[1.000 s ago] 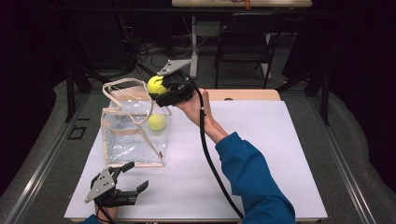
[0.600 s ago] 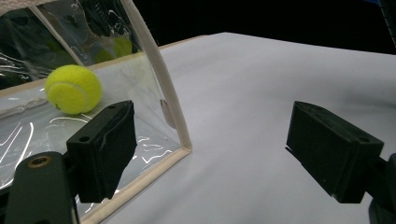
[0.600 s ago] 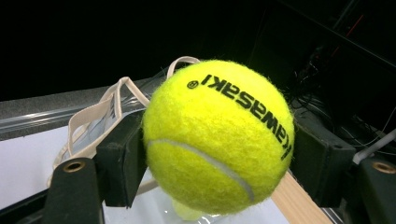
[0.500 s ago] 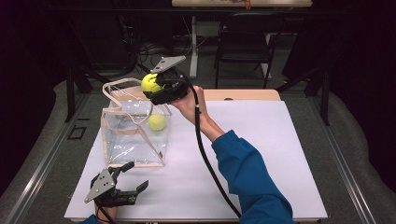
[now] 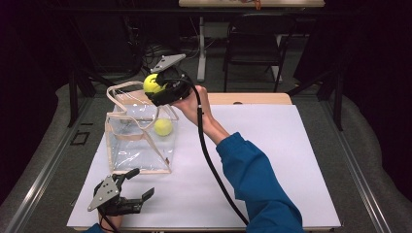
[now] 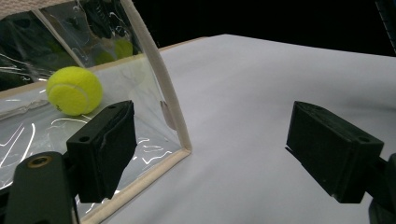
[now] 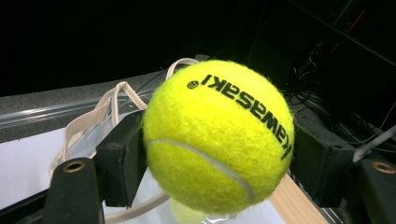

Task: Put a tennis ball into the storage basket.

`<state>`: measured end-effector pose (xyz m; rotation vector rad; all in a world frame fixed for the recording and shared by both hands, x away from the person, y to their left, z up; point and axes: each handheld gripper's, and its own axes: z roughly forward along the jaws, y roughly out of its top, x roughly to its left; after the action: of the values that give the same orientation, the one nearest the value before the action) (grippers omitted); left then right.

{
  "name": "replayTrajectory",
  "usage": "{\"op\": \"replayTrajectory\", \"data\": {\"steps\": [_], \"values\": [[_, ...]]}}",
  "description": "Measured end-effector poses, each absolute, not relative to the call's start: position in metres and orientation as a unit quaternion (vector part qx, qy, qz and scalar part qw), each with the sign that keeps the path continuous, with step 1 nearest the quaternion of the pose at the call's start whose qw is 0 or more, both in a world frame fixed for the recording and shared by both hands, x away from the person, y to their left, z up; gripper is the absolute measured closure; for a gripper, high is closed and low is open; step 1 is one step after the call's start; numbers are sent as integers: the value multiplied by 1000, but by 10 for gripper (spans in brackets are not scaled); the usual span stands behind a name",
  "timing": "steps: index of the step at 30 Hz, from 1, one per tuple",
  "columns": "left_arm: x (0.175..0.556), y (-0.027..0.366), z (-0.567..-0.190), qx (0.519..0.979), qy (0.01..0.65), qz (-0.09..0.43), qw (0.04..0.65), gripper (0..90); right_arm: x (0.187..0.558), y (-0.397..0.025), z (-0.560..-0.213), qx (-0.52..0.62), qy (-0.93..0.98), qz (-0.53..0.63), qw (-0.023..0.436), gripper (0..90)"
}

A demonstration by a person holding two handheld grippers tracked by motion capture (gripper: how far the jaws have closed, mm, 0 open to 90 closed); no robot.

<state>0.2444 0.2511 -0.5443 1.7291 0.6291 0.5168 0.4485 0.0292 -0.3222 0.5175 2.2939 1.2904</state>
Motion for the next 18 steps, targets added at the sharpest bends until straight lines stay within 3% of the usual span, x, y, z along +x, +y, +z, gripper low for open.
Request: {"op": "replayTrajectory", "data": {"steps": [18], "values": [[244, 251, -544, 738, 268, 222, 578, 158, 450, 51, -324, 183, 840, 459, 224, 267]]}}
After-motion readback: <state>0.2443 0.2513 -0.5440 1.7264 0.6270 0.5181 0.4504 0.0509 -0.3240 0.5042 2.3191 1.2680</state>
